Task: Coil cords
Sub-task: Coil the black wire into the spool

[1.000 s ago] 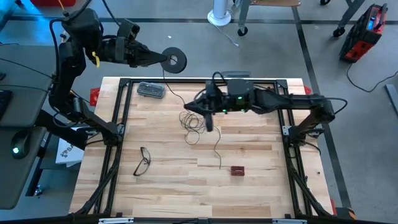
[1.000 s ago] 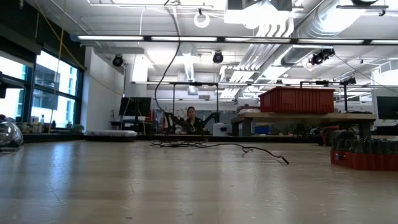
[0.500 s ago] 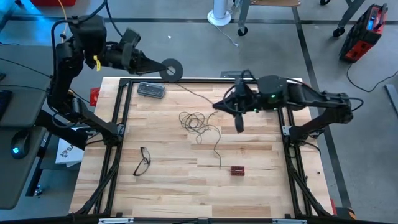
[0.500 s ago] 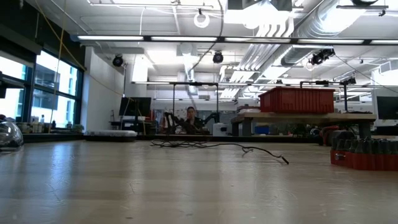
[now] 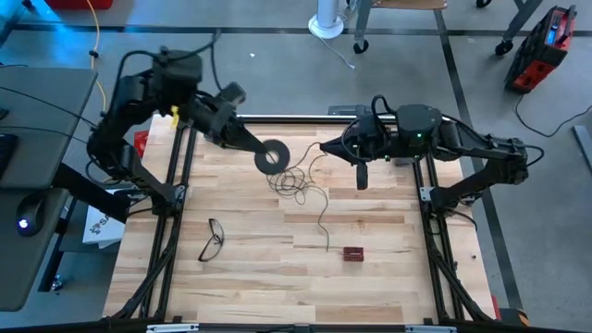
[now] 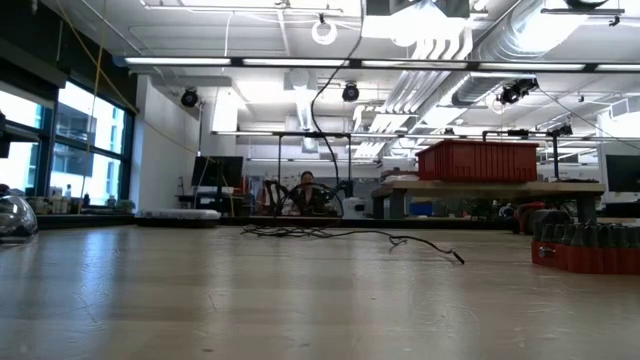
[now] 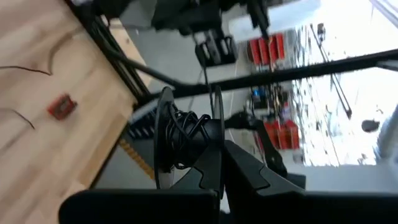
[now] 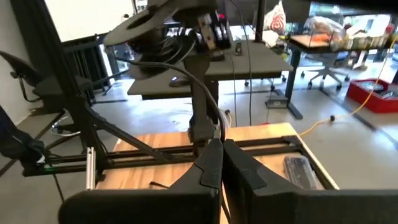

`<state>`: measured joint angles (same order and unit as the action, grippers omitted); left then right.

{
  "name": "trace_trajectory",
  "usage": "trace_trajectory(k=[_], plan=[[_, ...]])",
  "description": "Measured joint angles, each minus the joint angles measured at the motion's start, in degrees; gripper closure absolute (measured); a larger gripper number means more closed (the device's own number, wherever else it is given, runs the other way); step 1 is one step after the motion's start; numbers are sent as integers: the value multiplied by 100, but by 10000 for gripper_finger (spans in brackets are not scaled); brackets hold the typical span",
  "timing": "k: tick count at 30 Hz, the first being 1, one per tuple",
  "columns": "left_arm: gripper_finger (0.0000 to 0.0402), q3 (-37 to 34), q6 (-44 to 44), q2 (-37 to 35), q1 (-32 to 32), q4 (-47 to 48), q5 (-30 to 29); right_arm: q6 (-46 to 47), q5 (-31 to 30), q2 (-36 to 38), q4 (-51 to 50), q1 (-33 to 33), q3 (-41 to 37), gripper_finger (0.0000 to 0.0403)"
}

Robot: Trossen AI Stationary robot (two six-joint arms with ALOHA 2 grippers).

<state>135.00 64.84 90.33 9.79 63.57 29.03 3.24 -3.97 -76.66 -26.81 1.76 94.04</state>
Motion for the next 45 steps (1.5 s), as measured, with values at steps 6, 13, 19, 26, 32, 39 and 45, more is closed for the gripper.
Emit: trace_trajectory(k=[6, 13, 19, 26, 32, 39, 45], plan=[[401, 0, 356, 394, -316, -627, 486, -181, 11, -70, 353, -177, 0, 403], [401, 0, 964, 959, -434, -2589, 1267, -178, 231, -296, 1062, -339, 0, 403], [401, 0, 1030, 1214, -341, -3557, 1447, -43, 263, -437, 1808, -245, 0, 403], [402, 0, 686, 1236, -57, -4258, 1454, 130, 263, -442, 2255, -1, 0, 403], [402, -2, 441, 1242, 108, -4534, 1447, 276, 225, -465, 2590, 149, 0, 403], [402, 0, 557, 1410, 73, -5265, 1658, 296, -113, -692, 3190, 139, 0, 403], [402, -2, 612, 1421, 62, -5458, 1774, 535, -101, -769, 3309, 173, 0, 403]])
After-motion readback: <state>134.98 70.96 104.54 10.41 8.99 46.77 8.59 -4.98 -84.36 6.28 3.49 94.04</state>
